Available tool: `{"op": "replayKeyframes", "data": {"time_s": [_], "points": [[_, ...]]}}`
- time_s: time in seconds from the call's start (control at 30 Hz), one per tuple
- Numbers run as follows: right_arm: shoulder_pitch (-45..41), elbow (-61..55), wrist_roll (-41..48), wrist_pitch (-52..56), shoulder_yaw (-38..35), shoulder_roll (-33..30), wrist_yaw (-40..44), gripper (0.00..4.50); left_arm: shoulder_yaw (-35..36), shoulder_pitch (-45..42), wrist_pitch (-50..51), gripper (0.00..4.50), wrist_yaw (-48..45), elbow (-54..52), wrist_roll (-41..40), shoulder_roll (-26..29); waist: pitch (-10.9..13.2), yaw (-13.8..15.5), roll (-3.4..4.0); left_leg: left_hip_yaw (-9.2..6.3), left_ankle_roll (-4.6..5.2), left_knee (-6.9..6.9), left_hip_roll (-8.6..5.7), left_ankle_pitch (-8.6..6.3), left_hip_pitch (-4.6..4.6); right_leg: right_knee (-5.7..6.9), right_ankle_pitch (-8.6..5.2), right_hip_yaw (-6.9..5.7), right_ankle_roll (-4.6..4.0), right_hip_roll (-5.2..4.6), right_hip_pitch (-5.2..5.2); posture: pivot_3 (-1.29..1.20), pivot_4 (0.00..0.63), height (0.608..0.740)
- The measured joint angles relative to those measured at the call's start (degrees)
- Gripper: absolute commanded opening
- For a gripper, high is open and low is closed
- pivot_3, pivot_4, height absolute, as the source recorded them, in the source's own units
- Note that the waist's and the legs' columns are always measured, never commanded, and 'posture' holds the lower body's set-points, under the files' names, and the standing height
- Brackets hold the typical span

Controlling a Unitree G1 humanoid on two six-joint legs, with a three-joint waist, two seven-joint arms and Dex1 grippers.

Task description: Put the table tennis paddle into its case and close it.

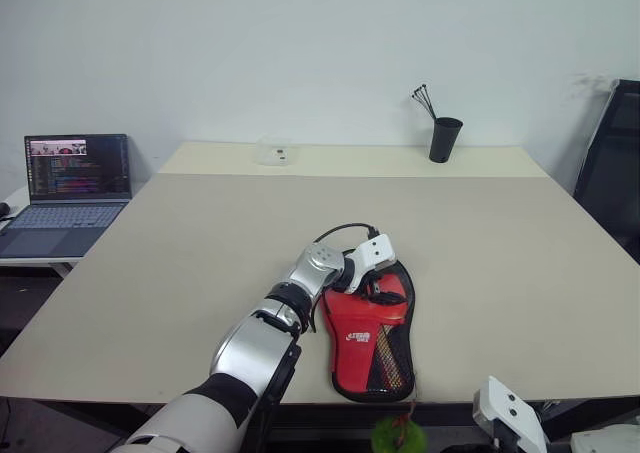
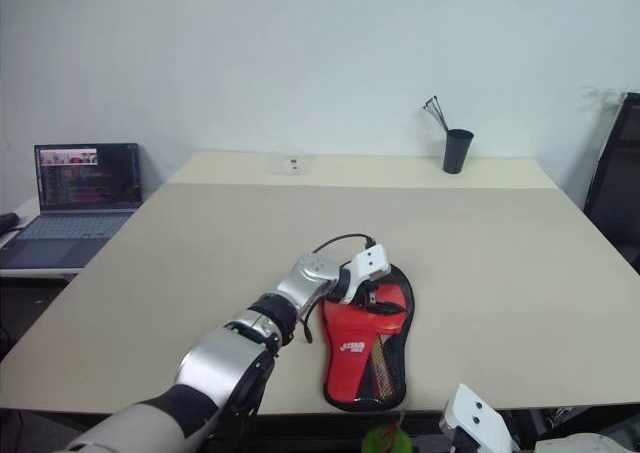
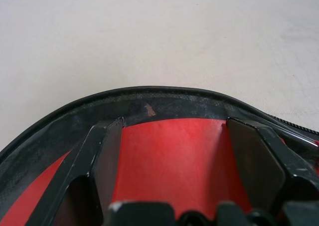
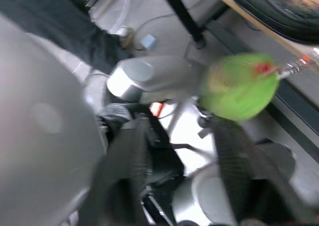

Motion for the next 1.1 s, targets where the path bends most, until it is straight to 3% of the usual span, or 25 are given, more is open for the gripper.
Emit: {"op": "replayKeyframes", "data": {"time_s": [0.2, 0.37, 0.43, 0.57, 0.7, 0.9, 1.1], "points": [[-7.1, 4.8, -1.5, -4.3, -3.1, -1.8, 2.5, 2.4, 0.6, 0.0, -0.7, 3.59, 0.0, -0.1, -0.6, 0.7, 0.0, -0.2, -0.07, 0.03, 0.0, 0.01, 0.0, 0.0, 0.02, -0.02, 0.03, 0.02, 0.05, 0.0, 0.02, 0.0, 0.15, 0.74], [-23.9, 18.5, -8.3, -10.1, -1.5, 2.4, 0.9, 2.4, 4.4, 1.3, -0.1, 3.59, -3.4, -3.9, -4.7, 5.6, 0.2, -1.3, -0.13, 0.09, 0.0, -0.08, 0.09, 0.01, 0.01, -0.01, 0.06, 0.07, 0.09, 0.05, -0.16, 0.0, 0.15, 0.74], [-30.0, 24.7, -10.3, -13.1, -0.2, 7.4, 0.2, 2.4, 6.2, 3.5, 1.6, 3.59, -7.4, -9.2, -7.4, 9.5, 0.2, -1.7, -0.12, 0.11, -0.01, -0.09, 0.23, 0.0, -0.02, 0.0, 0.06, 0.1, 0.08, 0.18, -0.28, 0.0, 0.15, 0.74], [-35.8, 35.2, -16.9, -18.4, 5.3, 11.1, 2.5, 2.4, 9.9, 12.2, 11.6, 3.59, -14.8, -25.8, -14.7, 18.1, 0.2, -1.8, -0.03, 0.16, -0.02, -0.11, 0.4, 0.01, -0.25, 0.27, 0.0, 0.17, -0.03, 0.34, -0.67, 0.0, 0.15, 0.74], [-41.6, 46.3, -20.3, -20.9, 8.9, 14.9, 6.3, 2.4, 13.1, 23.6, 23.0, 3.59, -15.2, -44.0, -20.4, 24.7, 0.3, -1.7, 0.08, 0.12, -0.03, -0.05, 0.46, 0.01, -0.24, 0.43, -0.02, 0.17, -0.09, 0.36, -0.74, 0.0, 0.15, 0.74], [-54.3, 67.6, -28.5, -32.4, 12.0, 19.3, 14.5, 2.4, 19.0, 43.0, 37.6, 3.59, -5.6, -70.9, -28.2, 27.1, 0.3, -1.4, 0.14, 0.16, -0.03, 0.01, 0.44, 0.01, -0.1, 0.47, -0.01, 0.21, -0.11, 0.3, -0.64, 0.0, 0.15, 0.74], [-59.6, 81.3, -34.0, -39.1, 12.9, 18.7, 23.0, 2.4, 20.4, 46.7, 41.3, 3.59, 4.6, -80.1, -29.4, 27.1, 0.3, -0.2, 0.15, 0.21, -0.03, -0.01, 0.42, 0.01, -0.11, 0.43, 0.0, 0.25, -0.14, 0.29, -0.64, 0.0, 0.15, 0.74]]}}
